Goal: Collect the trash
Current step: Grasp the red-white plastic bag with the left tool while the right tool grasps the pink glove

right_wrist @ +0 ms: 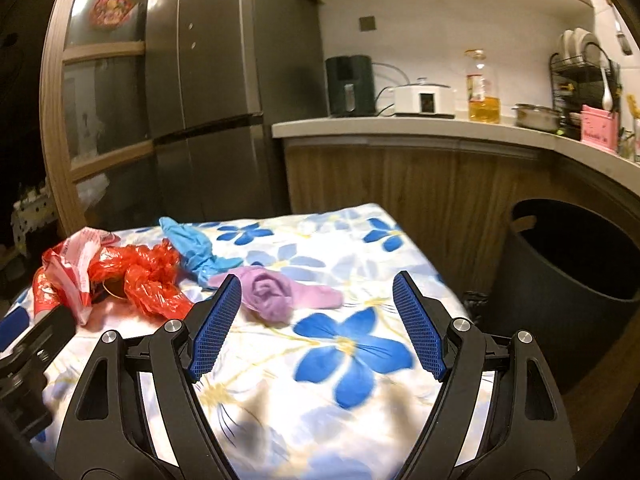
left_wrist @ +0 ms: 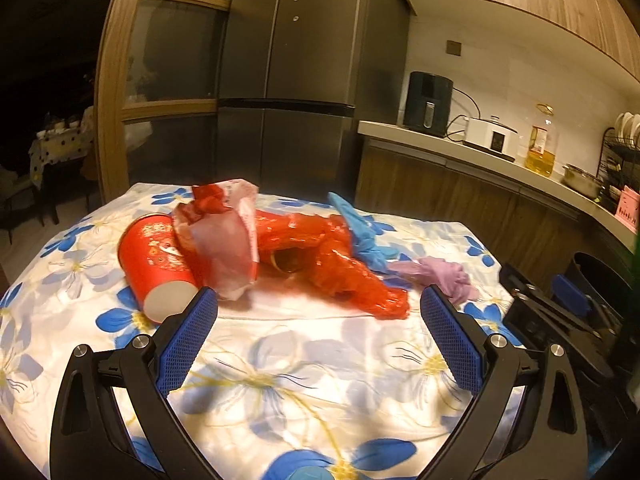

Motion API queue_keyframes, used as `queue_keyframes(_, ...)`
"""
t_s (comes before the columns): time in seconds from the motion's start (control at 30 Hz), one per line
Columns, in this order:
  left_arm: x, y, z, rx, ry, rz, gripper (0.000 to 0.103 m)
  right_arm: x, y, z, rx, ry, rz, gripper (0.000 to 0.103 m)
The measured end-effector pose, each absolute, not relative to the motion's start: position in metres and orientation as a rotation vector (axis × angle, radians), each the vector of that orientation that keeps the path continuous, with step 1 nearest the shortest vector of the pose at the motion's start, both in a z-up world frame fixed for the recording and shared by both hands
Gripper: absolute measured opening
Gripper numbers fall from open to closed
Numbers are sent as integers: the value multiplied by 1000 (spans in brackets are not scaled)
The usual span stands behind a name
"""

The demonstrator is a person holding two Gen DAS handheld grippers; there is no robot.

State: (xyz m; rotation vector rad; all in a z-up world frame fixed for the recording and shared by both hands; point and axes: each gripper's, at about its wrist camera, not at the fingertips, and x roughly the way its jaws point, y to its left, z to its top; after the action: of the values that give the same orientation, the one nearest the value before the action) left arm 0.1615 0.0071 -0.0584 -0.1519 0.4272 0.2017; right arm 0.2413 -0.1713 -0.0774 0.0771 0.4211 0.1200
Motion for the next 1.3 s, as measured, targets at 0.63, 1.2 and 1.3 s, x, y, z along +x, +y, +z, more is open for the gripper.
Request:
queue_keyframes(0.63, 181, 57, -49, -161, 386, 310, 97, 296, -143, -107, 59, 590, 165, 34)
queue_keyframes(1.2, 223, 90, -55, -204, 475, 358, 60, 265, -145, -87, 56, 450, 190, 5)
queue_keyframes(1.3, 224, 91, -58, -221, 496, 336, 53, 261, -144, -84, 54, 440, 198, 5)
